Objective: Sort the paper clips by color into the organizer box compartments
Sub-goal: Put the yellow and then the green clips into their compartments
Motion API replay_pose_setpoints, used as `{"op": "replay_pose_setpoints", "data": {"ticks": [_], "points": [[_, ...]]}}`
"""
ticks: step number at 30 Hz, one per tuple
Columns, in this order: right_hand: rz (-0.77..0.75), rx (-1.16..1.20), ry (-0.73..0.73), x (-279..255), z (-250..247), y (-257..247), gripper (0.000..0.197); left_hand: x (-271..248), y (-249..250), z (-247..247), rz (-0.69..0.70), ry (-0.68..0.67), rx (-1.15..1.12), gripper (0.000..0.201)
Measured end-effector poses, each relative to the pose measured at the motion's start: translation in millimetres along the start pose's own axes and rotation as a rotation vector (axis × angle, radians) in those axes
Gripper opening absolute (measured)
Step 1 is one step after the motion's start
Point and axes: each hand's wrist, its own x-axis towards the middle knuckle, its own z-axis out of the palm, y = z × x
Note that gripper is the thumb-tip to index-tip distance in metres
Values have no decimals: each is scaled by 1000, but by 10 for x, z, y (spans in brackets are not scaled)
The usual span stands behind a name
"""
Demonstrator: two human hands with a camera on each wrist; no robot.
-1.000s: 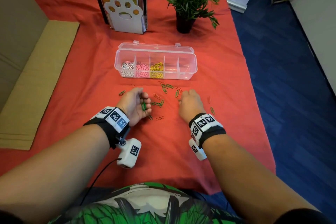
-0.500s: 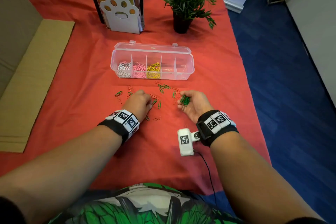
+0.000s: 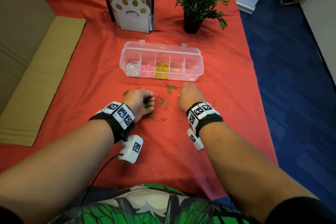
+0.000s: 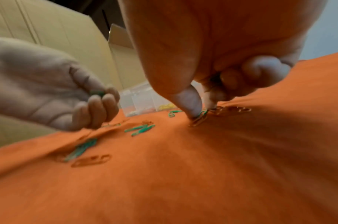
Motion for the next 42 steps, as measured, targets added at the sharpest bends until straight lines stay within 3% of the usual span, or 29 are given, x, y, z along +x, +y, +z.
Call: {"op": "replay_pose_setpoints", "data": {"ticks": [2, 4, 6, 9, 13, 18, 22, 27, 29, 31, 33, 35, 38, 40, 42], "points": [[-25, -71, -4, 2, -5, -23, 34, -29, 54, 7, -54, 3, -90, 26], [-57, -131, -6, -15, -17, -39, 35, -2, 64, 35, -42, 41, -29, 25], [-72, -120, -25, -19, -27, -28, 35, 35, 35, 68, 104, 101, 284, 20], [-29, 139, -30, -19, -62, 32, 26, 111, -66, 54, 462, 195, 997, 16], [102, 612, -62, -100, -58, 135, 15, 205, -188, 33, 627, 164, 1308, 26], [189, 1025, -80, -241, 38, 169, 26, 189, -175, 96, 732, 122, 1476, 17], [241, 1270, -209, -333, -29, 155, 35, 214, -196, 91, 735, 122, 1543, 15], [388, 1566, -327, -413, -76, 50, 24, 181, -264, -17, 639, 146, 1366, 16], [364, 1308, -316, -372, -18, -12, 19, 161, -261, -97, 591, 168, 1206, 13], [190, 728, -244, -313, 62, -65, 11, 128, -232, -170, 501, 156, 1028, 11], [59, 341, -150, -280, 153, -123, 17, 83, -190, -219, 377, 90, 733, 17], [-34, 163, -75, -264, 260, -181, 31, 7, -140, -258, 228, 41, 418, 29], [-138, -46, 12, -286, 327, -306, 35, -120, -48, -310, 57, 17, 52, 28], [-169, -129, 37, -357, 304, -370, 31, -179, -4, -334, -6, 17, -71, 26], [-179, -171, 55, -439, 274, -412, 30, -186, -10, -328, -17, 31, -58, 26]]}}
